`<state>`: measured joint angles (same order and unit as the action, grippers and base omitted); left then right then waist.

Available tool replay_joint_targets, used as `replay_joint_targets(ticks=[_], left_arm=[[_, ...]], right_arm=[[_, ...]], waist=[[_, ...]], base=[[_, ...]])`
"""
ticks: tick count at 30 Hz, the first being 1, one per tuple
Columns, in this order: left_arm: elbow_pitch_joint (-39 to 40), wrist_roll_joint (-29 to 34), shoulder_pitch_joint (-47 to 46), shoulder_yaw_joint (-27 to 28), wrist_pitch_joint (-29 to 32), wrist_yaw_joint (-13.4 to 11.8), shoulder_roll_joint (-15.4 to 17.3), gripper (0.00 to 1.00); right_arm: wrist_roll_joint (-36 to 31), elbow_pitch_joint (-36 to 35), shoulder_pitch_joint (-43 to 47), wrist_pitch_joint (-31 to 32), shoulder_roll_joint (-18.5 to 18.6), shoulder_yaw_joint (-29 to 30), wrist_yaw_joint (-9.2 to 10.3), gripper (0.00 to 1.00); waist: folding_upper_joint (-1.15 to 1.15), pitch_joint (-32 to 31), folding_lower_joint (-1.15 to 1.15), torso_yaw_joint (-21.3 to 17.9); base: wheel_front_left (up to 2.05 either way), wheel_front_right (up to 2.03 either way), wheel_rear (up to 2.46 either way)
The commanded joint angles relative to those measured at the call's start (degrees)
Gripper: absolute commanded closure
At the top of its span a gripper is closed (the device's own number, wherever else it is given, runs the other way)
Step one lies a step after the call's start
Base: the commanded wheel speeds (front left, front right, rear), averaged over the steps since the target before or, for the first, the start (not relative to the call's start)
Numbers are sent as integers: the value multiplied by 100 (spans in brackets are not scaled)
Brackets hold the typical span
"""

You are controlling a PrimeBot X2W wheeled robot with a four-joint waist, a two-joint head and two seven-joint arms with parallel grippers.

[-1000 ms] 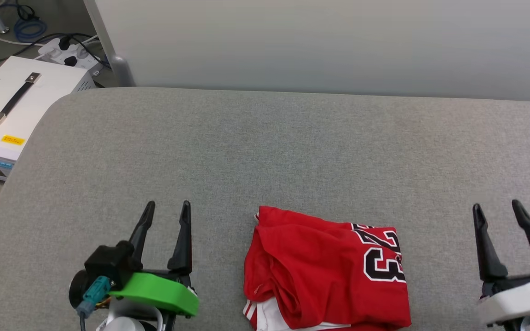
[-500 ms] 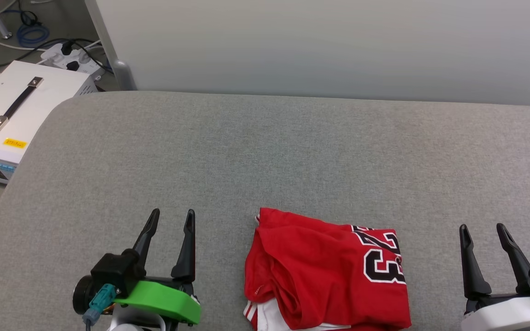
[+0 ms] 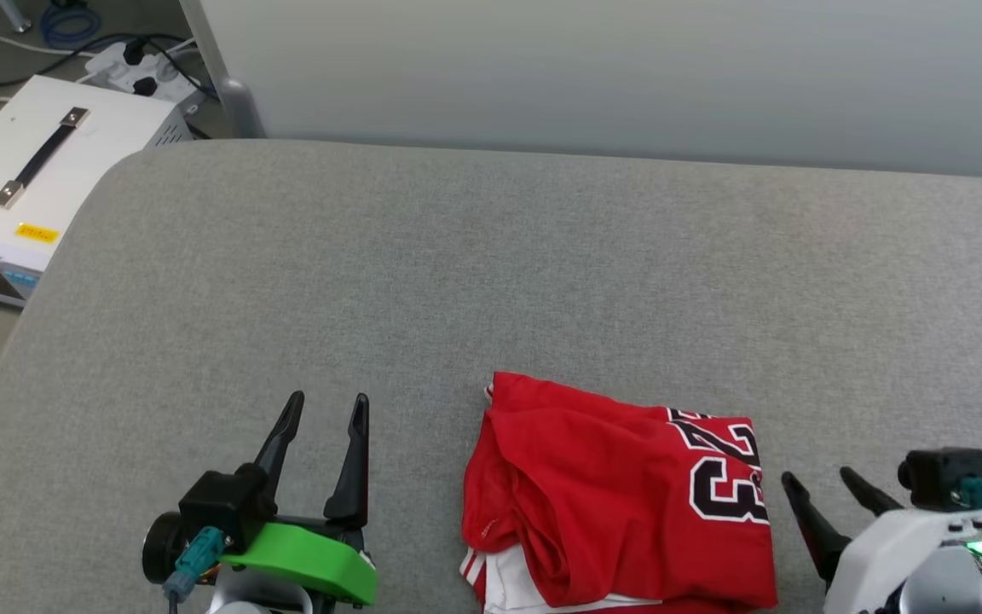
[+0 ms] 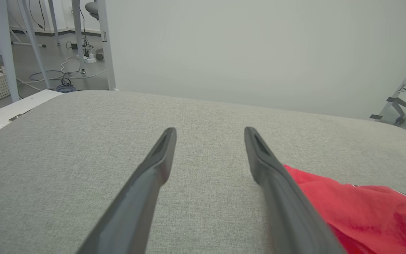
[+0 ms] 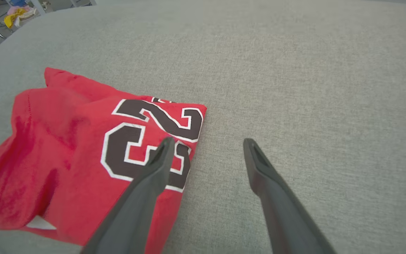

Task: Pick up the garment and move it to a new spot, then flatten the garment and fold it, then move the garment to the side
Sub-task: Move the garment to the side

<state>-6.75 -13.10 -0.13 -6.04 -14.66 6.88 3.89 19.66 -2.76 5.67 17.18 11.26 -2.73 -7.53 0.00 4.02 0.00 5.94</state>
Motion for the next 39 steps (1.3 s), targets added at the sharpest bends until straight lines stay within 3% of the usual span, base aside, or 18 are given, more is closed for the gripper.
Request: replay_joint_targets(ticks=[1, 4, 10, 22, 23, 24, 25, 31, 39], left_arm=[[-17, 46, -76, -4, -34, 28, -33, 0], [-35, 65, -151, -28, -34, 39, -47, 0], [-49, 72, -283, -32, -34, 50, -69, 0], [-73, 56, -449, -43, -34, 58, -93, 0], [-77, 56, -451, -41, -34, 58, -94, 0], [-80, 56, -452, -41, -34, 59, -95, 0], [-84, 55, -451, -39, -34, 59, -95, 0], [-96, 52, -438, -31, -34, 59, -98, 0], [-104, 63, -376, -207, -34, 60, -81, 0]], right_arm=[[156, -62, -161, 326, 37, -50, 4, 0], [317, -88, -289, 1158, 92, -93, 4, 0], [355, 56, -550, 2363, -146, 55, 4, 0], [252, 791, -849, 3035, -296, -305, 4, 0], [262, 844, -839, 3059, -288, -362, 4, 20], [270, 903, -830, 3063, -269, -423, 4, 65], [268, 942, -830, 3039, -249, -460, 4, 100], [142, 975, -960, 2646, 0, -693, 4, 100], [-251, 564, -1232, 2276, 810, -1150, 4, 100]], waist=[[0, 97, 0, 70], [0, 215, 0, 156], [0, 443, 0, 349], [0, 702, 0, 648], [0, 704, 0, 654], [0, 702, 0, 657], [0, 696, 0, 656], [0, 615, 0, 550], [0, 455, 0, 135]], base=[[0, 0, 0], [0, 0, 0], [0, 0, 0], [0, 0, 0], [0, 0, 0], [0, 0, 0], [0, 0, 0], [0, 0, 0], [0, 0, 0]])
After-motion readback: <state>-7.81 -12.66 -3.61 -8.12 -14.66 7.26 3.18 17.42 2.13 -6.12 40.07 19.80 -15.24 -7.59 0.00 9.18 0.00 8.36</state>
